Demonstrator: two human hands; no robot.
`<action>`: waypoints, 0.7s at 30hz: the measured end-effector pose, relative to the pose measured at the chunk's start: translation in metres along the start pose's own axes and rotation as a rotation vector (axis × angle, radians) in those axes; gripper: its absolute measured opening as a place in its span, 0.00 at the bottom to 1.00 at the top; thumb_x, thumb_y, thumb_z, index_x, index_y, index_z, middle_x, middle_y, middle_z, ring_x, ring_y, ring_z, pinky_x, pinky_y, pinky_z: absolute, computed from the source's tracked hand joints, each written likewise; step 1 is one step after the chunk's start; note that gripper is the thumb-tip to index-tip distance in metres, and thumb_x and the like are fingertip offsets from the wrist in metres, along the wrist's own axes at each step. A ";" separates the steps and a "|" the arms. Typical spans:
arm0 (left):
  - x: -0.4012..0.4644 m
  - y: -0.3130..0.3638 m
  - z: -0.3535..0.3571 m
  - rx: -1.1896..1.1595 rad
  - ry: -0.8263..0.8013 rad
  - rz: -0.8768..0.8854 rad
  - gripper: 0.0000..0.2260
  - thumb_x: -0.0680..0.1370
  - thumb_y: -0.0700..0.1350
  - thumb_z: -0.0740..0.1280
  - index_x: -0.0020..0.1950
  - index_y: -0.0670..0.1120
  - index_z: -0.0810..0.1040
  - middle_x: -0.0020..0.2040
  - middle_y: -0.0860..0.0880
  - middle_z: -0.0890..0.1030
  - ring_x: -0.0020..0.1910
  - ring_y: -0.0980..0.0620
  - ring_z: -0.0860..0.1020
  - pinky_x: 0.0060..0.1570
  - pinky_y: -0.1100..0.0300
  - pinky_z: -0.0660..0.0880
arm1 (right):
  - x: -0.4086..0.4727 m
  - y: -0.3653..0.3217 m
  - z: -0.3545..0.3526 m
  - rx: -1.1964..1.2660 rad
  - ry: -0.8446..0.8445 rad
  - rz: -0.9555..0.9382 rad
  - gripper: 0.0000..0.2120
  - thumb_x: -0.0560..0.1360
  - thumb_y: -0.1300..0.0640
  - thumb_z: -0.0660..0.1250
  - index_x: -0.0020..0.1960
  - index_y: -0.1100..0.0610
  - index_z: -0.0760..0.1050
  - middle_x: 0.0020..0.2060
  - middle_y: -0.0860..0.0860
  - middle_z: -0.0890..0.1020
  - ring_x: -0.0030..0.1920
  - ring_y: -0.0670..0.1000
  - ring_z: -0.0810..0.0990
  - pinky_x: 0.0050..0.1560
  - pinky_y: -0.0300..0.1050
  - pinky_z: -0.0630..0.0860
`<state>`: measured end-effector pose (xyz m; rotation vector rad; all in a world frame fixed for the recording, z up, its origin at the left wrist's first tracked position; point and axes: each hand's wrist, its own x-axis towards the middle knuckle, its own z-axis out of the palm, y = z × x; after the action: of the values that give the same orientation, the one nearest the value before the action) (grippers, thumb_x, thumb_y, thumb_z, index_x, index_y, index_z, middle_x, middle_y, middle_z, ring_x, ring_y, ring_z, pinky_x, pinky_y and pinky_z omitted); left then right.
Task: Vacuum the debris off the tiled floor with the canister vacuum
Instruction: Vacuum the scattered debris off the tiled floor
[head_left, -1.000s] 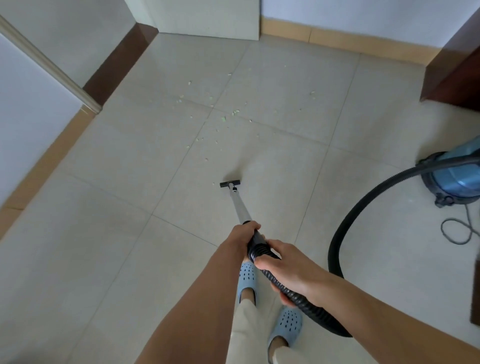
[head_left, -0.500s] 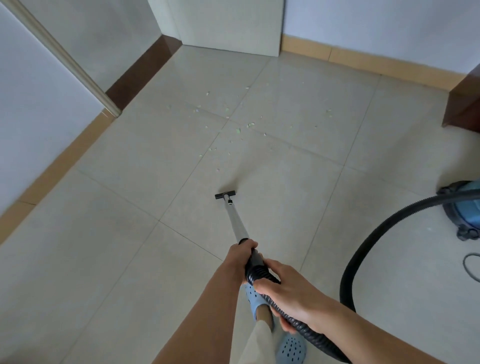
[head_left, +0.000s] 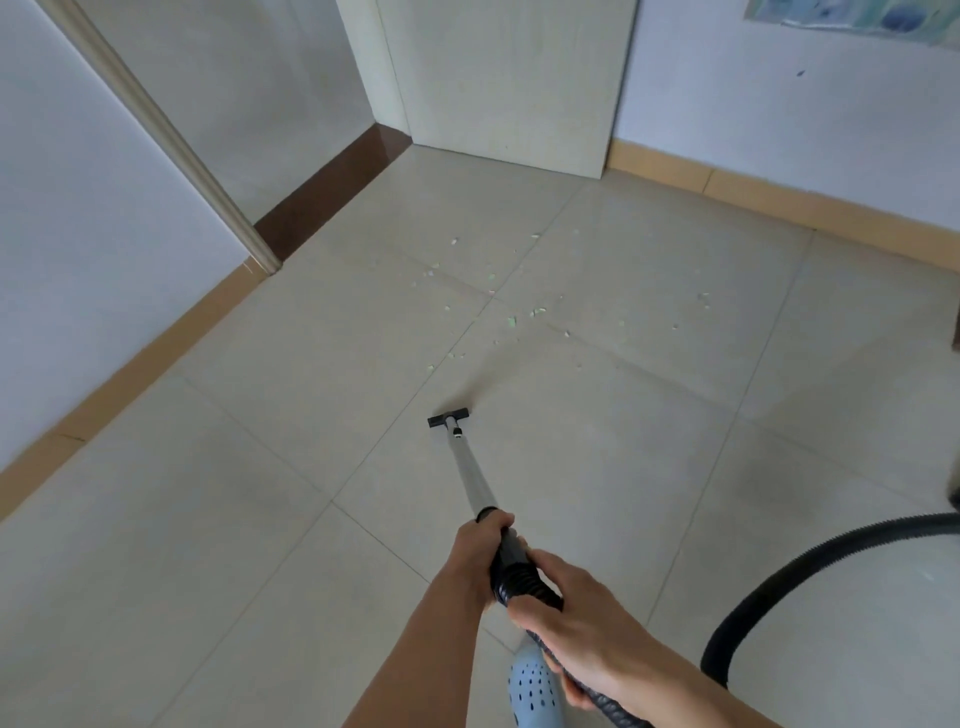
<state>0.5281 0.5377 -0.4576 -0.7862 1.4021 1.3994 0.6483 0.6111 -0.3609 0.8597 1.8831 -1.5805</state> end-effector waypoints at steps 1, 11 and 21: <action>0.004 0.010 -0.001 -0.033 -0.010 0.001 0.04 0.78 0.36 0.64 0.46 0.36 0.71 0.31 0.43 0.74 0.27 0.48 0.74 0.28 0.58 0.75 | 0.009 -0.008 -0.002 -0.029 -0.001 -0.013 0.26 0.72 0.45 0.63 0.70 0.34 0.68 0.31 0.49 0.79 0.23 0.46 0.75 0.35 0.47 0.74; 0.055 0.119 0.004 -0.257 -0.073 0.068 0.07 0.79 0.37 0.63 0.40 0.40 0.71 0.32 0.44 0.72 0.30 0.49 0.73 0.33 0.57 0.74 | 0.097 -0.093 -0.029 -0.360 0.085 -0.113 0.26 0.78 0.47 0.59 0.76 0.41 0.62 0.39 0.44 0.78 0.29 0.49 0.79 0.41 0.43 0.78; 0.092 0.148 0.030 -0.294 -0.196 0.029 0.06 0.78 0.40 0.64 0.42 0.40 0.72 0.34 0.45 0.74 0.26 0.50 0.76 0.28 0.61 0.77 | 0.123 -0.120 -0.058 -0.590 0.185 -0.094 0.32 0.80 0.46 0.58 0.83 0.45 0.53 0.57 0.51 0.82 0.50 0.56 0.83 0.52 0.47 0.77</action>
<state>0.3670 0.6035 -0.4871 -0.7918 1.0757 1.6814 0.4775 0.6709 -0.3645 0.6708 2.3680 -0.9179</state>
